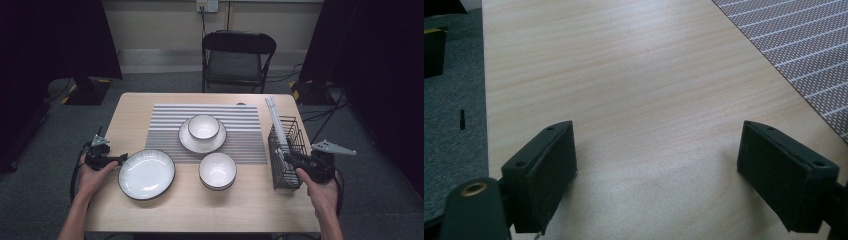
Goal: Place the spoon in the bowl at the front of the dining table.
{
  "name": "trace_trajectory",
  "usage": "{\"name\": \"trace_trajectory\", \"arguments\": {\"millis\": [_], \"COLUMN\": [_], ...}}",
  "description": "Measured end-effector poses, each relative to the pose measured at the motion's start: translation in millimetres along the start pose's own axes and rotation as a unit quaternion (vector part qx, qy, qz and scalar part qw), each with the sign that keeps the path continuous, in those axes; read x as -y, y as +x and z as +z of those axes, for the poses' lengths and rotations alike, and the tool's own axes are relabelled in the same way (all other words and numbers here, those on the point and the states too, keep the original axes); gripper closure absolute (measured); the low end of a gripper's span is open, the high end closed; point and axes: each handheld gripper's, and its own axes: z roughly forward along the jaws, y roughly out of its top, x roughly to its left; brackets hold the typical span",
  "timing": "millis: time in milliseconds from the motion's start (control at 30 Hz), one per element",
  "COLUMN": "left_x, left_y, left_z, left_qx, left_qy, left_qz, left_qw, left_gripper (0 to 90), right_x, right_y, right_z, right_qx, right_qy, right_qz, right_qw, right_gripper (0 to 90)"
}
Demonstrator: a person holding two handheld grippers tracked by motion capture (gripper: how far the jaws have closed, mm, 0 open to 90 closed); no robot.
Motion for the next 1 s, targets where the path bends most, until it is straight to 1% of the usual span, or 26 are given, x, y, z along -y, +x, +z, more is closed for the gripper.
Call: {"name": "trace_trajectory", "arguments": {"millis": [67, 100, 167, 233, 267, 333, 433, 467, 533, 600, 667, 700, 800, 867, 933, 967, 1000], "left_x": [0.0, 0.0, 0.0, 0.0, 0.0, 0.0, 0.0, 0.0, 0.0, 0.0, 0.0, 0.0, 0.0, 0.0, 0.0, 0.0, 0.0], "left_y": [-0.1, -0.1, 0.1, 0.0, 0.0, 0.0, 0.0, 0.0, -0.1, 0.1, 0.1, 0.1, 0.0, 0.1, 0.1, 0.1, 0.1], "left_z": [0.0, 0.0, -0.1, 0.0, 0.0, -0.1, 0.0, 0.0, 0.1, -0.1, -0.1, -0.1, 0.0, -0.1, -0.1, -0.1, -0.1], "left_qx": [0.0, 0.0, 0.0, 0.0, 0.0, 0.0, 0.0, 0.0, 0.0, 0.0, 0.0, 0.0, 0.0, 0.0, -0.001, 0.0, 0.0], "left_qy": [0.0, 0.0, 0.0, 0.0, 0.0, 0.0, 0.0, 0.0, 0.0, 0.0, 0.0, 0.0, 0.0, 0.0, 0.0, 0.0, 0.0], "left_qz": [0.0, 0.0, 0.001, 0.0, 0.0, 0.0, 0.0, 0.0, 0.0, 0.0, 0.0, 0.001, 0.0, 0.001, 0.001, 0.0, 0.001], "left_qw": [1.0, 1.0, 1.0, 1.0, 1.0, 1.0, 1.0, 1.0, 1.0, 1.0, 1.0, 1.0, 1.0, 1.0, 1.0, 1.0, 1.0], "left_gripper": [15.6, 15.6, 15.6, 15.6, 15.6, 15.6, 15.6, 15.6, 15.6, 15.6, 15.6, 15.6, 15.6, 15.6, 15.6, 15.6, 15.6], "right_x": [-1.6, -2.5, -3.6, -5.3, -6.2, -8.5, -13.8, -15.9, -19.7, -21.7, -22.6, -23.0, -24.9, -25.8, -26.3, -26.5, -26.8], "right_y": [-1.7, -2.0, -4.0, -5.0, -5.6, -6.5, -8.9, -9.5, -11.9, -14.5, -17.1, -18.4, -19.7, -21.7, -23.3, -23.7, -23.8], "right_z": [-0.3, -0.7, -0.4, 0.8, 1.1, 2.7, 6.7, 8.4, 11.8, 15.4, 20.0, 21.1, 23.3, 25.0, 27.4, 28.8, 30.3], "right_qx": [-0.001, 0.003, -0.003, -0.006, -0.012, -0.015, -0.029, -0.03, -0.039, -0.037, -0.041, -0.048, -0.047, -0.047, -0.05, -0.047, -0.05], "right_qy": [-0.002, -0.001, 0.002, 0.016, 0.019, 0.028, 0.043, 0.049, 0.056, 0.06, 0.068, 0.069, 0.078, 0.084, 0.09, 0.093, 0.097], "right_qz": [0.0, 0.002, 0.001, -0.005, -0.007, -0.01, -0.007, -0.009, -0.01, -0.011, -0.013, -0.013, -0.02, -0.019, -0.023, -0.023, -0.026], "right_qw": [1.0, 1.0, 1.0, 0.9998, 0.9997, 0.9994, 0.9986, 0.9983, 0.9976, 0.9975, 0.9968, 0.9964, 0.9956, 0.9952, 0.9944, 0.9943, 0.9937], "right_gripper": [67.9, 66.5, 66.8, 66.8, 66.4, 63.2, 62.2, 62.1, 62.5, 62.5, 62.3, 64.6, 65.6, 66.3, 66.8, 67.5, 69.2]}}
